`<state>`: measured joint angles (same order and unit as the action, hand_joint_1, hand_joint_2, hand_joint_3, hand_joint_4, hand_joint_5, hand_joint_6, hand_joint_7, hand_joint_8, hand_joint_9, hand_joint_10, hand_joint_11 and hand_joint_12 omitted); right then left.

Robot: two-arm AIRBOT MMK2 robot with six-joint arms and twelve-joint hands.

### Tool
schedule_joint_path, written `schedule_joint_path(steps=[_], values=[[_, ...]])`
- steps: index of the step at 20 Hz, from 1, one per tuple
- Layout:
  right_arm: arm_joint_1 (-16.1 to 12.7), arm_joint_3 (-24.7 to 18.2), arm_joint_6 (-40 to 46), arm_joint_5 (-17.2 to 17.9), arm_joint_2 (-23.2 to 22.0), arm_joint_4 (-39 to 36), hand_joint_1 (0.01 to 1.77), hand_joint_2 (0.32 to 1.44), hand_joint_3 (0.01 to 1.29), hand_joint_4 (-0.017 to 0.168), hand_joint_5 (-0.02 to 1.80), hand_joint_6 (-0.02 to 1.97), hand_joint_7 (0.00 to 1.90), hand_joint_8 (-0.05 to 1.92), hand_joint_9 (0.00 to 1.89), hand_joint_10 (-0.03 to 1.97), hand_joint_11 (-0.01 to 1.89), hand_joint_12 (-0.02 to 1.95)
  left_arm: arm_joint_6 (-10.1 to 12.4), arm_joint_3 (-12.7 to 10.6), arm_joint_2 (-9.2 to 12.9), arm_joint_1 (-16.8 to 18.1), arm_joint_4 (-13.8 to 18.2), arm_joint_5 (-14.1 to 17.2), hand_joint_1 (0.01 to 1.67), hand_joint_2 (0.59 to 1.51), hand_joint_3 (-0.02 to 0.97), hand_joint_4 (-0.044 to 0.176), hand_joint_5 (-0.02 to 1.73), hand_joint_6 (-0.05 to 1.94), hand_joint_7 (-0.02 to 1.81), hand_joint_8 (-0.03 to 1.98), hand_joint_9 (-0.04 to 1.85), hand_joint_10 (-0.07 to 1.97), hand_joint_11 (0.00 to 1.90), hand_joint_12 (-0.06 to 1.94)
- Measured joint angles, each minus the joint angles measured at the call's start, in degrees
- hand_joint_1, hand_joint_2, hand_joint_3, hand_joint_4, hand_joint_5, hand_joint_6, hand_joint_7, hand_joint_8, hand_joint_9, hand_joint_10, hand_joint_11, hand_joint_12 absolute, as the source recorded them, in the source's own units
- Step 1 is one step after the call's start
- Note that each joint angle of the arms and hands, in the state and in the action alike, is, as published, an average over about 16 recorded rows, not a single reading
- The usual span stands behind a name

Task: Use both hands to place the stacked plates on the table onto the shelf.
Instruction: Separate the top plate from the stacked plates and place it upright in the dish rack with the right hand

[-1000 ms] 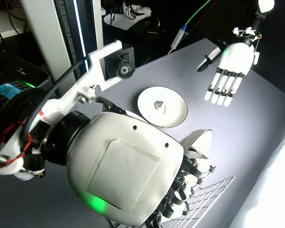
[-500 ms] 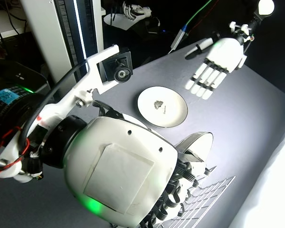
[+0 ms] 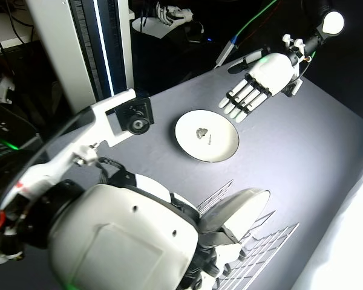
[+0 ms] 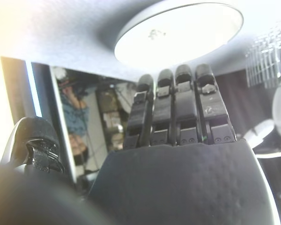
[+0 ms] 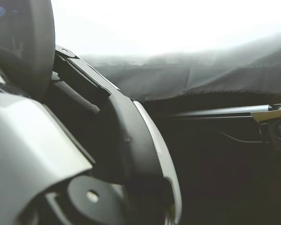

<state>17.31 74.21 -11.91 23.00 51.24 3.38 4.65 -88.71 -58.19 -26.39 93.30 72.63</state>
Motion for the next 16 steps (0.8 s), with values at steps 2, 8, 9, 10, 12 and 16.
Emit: schedule_joint_path(steps=[2, 8, 9, 10, 12, 16], values=[[0.77, 0.35, -0.15, 0.19, 0.22, -0.06, 1.35, 1.07, 0.01, -0.007, 0.85, 1.13, 0.96, 0.99, 0.88, 1.20, 0.72, 1.36, -0.94, -0.03, -0.30, -0.63, 0.00, -0.01, 0.02, 1.089, -0.003, 0.002, 0.13, 0.01, 0.14, 0.01, 0.13, 0.01, 0.03, 0.18], [3.13, 1.12, -0.51, 0.64, 1.02, -0.26, 1.35, 1.08, 0.01, -0.008, 0.85, 1.12, 0.96, 0.97, 0.88, 1.20, 0.72, 1.36, -2.59, 0.74, -1.09, -1.89, -0.13, -1.20, 0.02, 1.090, -0.002, 0.000, 0.13, 0.01, 0.15, 0.01, 0.13, 0.01, 0.03, 0.18], [3.52, 1.23, -0.56, 0.71, 1.13, -0.28, 1.35, 1.08, 0.01, -0.008, 0.85, 1.11, 0.96, 0.97, 0.88, 1.20, 0.72, 1.36, -2.76, 0.88, -1.24, -2.08, -0.16, -1.51, 0.02, 1.090, -0.002, 0.000, 0.13, 0.01, 0.15, 0.01, 0.13, 0.01, 0.03, 0.19], [3.90, 1.32, -0.60, 0.77, 1.23, -0.30, 1.35, 1.08, 0.01, -0.008, 0.85, 1.11, 0.97, 0.96, 0.88, 1.20, 0.72, 1.37, -2.94, 1.02, -1.39, -2.29, -0.20, -1.84, 0.02, 1.090, -0.002, 0.000, 0.13, 0.01, 0.15, 0.01, 0.13, 0.01, 0.03, 0.19], [4.60, 1.46, -0.69, 0.86, 1.40, -0.37, 1.35, 1.08, 0.01, -0.008, 0.85, 1.11, 0.97, 0.96, 0.88, 1.20, 0.72, 1.37, -3.33, 1.29, -1.66, -2.70, -0.19, -2.49, 0.02, 1.091, -0.002, -0.001, 0.13, 0.01, 0.15, 0.01, 0.13, 0.01, 0.03, 0.19], [5.68, 1.72, -0.87, 0.90, 1.70, -0.52, 1.35, 1.08, 0.01, -0.008, 0.85, 1.10, 0.97, 0.95, 0.88, 1.20, 0.73, 1.39, -4.29, 1.51, -2.20, -3.48, -0.11, -3.80, 0.02, 1.092, -0.002, -0.001, 0.13, 0.01, 0.15, 0.01, 0.13, 0.01, 0.03, 0.20]])
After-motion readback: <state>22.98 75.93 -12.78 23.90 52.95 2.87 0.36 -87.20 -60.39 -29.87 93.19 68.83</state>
